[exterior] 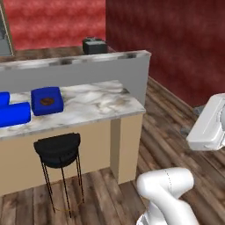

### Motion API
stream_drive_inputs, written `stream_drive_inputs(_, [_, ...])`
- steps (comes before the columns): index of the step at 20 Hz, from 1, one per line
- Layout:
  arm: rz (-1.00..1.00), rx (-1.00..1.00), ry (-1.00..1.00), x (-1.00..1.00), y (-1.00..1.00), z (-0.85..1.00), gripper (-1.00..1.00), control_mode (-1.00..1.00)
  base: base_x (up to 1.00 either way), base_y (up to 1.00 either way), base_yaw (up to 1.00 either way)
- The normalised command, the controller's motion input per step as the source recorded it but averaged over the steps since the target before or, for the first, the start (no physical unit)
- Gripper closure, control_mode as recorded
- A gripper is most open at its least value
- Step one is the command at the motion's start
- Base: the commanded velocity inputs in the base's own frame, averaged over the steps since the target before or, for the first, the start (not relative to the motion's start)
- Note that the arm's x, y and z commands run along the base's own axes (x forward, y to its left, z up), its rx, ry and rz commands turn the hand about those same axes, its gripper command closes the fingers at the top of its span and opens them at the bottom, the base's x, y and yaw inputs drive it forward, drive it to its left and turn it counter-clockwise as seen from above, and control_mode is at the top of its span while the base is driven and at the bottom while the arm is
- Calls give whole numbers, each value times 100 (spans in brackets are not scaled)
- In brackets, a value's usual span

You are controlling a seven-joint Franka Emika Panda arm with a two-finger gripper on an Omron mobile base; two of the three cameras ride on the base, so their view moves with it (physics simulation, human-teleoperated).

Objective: Take the cupcake and cake from the fridge and place them on the empty tray on the dining counter.

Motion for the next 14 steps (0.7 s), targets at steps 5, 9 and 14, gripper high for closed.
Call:
stream_drive_inputs(5, [0, 0, 0, 0, 0, 0, -100, 100, 6, -100, -16])
stream_drive_inputs(9, [0, 0, 0, 0, 0, 0, -100, 100, 0, -100, -16])
stream_drive_inputs(14, [0, 0, 0, 0, 0, 0, -100, 100, 0, -100, -19])
